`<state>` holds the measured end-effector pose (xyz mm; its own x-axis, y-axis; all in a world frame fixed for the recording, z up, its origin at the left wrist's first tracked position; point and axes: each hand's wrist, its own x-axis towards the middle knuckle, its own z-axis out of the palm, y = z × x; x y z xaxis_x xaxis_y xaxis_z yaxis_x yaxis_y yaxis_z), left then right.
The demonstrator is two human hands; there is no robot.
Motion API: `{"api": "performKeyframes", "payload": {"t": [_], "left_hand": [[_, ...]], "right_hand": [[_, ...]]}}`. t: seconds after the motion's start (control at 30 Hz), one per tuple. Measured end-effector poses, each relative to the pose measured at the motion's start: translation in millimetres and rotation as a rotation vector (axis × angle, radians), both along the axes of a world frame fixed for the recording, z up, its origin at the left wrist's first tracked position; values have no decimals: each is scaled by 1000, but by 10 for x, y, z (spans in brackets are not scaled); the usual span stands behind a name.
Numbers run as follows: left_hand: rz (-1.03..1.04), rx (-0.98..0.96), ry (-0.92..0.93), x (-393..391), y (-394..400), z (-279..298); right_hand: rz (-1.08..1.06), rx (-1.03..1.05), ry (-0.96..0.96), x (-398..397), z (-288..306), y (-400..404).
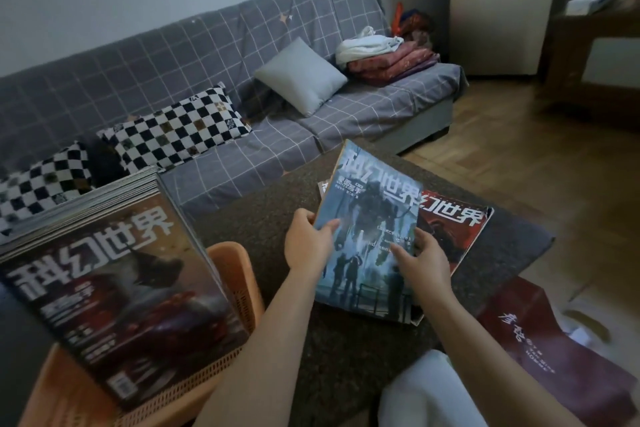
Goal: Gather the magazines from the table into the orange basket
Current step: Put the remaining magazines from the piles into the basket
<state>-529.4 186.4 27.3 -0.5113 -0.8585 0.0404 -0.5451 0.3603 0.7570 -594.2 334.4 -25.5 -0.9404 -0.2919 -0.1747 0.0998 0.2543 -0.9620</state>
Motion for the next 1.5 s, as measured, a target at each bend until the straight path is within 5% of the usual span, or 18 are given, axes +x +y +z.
{"api": "performKeyframes", "payload": {"t": [0.27,0.73,0.9,1.2,1.5], "left_hand": [[56,149,483,946,229,512],[308,189,784,2539,-403,707],[375,113,725,2882,-687,552],[418,-44,287,3152,-867,124],[467,-61,327,3100,-919,77]], "right_hand": [[134,-352,30,384,539,134],[433,-327,243,1409,1103,-826],[484,-288,277,1644,1075,-1201],[533,19,427,1697,739,-1407],[476,54,486,1735,573,-1513]]}}
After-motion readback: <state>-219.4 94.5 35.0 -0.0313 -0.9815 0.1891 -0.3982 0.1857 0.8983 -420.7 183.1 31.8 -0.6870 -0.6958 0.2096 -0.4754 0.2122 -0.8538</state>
